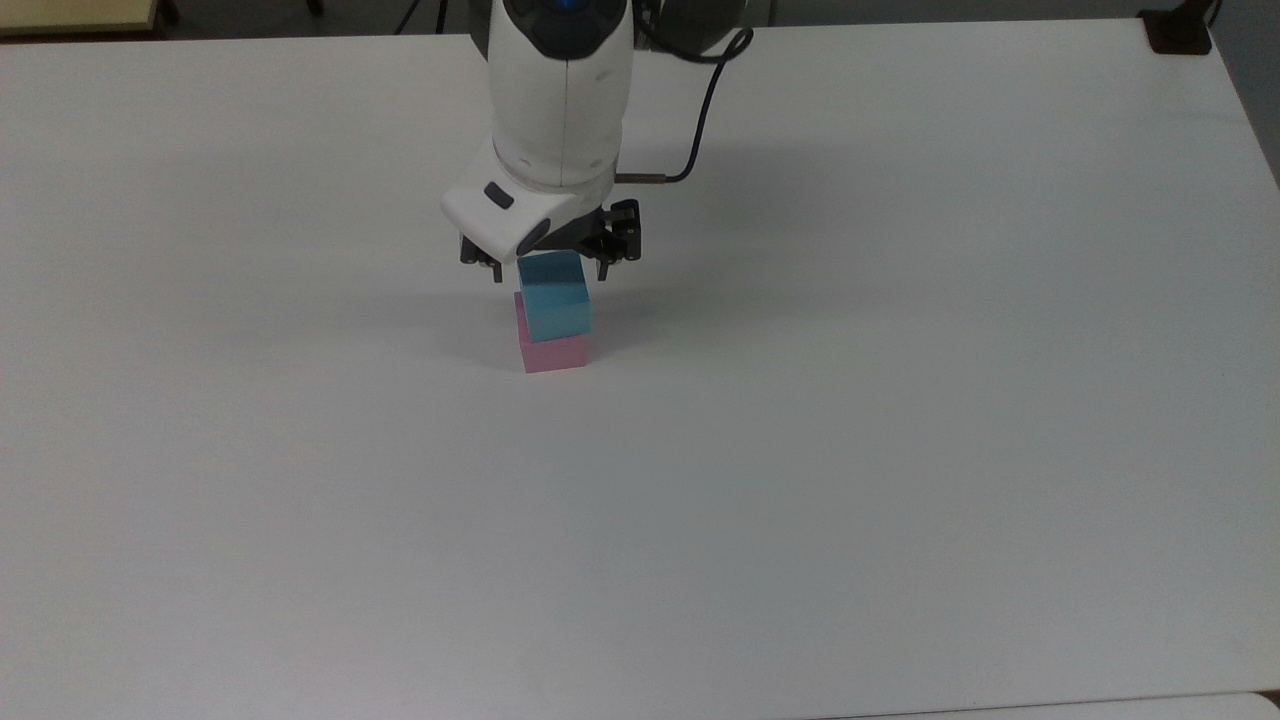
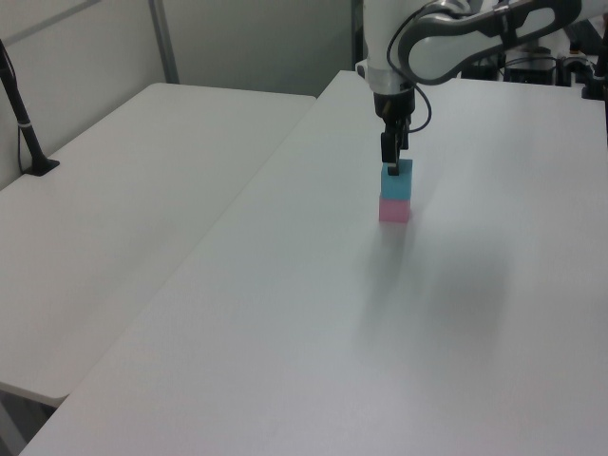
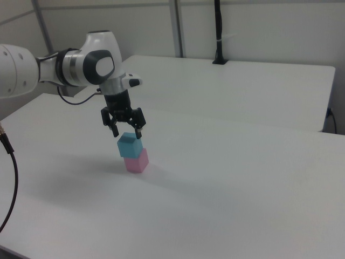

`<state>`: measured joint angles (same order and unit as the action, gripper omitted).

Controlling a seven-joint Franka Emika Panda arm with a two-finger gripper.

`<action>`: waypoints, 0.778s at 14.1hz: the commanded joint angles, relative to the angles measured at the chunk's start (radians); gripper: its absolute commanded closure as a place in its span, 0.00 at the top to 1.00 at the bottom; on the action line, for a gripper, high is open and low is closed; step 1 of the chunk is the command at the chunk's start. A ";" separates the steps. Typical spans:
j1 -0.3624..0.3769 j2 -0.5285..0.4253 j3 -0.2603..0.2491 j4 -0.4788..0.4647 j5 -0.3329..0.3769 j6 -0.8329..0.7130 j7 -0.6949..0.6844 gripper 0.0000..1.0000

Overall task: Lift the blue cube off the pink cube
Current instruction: 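Close the gripper on the blue cube and lift it off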

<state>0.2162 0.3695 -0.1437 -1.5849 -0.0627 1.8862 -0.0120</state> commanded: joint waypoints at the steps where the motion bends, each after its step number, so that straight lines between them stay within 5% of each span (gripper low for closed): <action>1: 0.028 0.037 -0.007 0.009 -0.017 0.025 -0.014 1.00; 2: 0.026 0.046 -0.007 0.009 -0.017 0.027 -0.017 1.00; 3: 0.026 0.054 -0.007 0.009 -0.019 0.027 -0.022 0.88; 6: 0.022 0.042 -0.010 0.011 -0.008 0.037 -0.036 0.24; 11: 0.018 -0.007 -0.020 0.014 0.001 0.027 -0.025 0.20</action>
<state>0.2252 0.4013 -0.1546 -1.5594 -0.0656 1.9091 -0.0251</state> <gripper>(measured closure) 0.419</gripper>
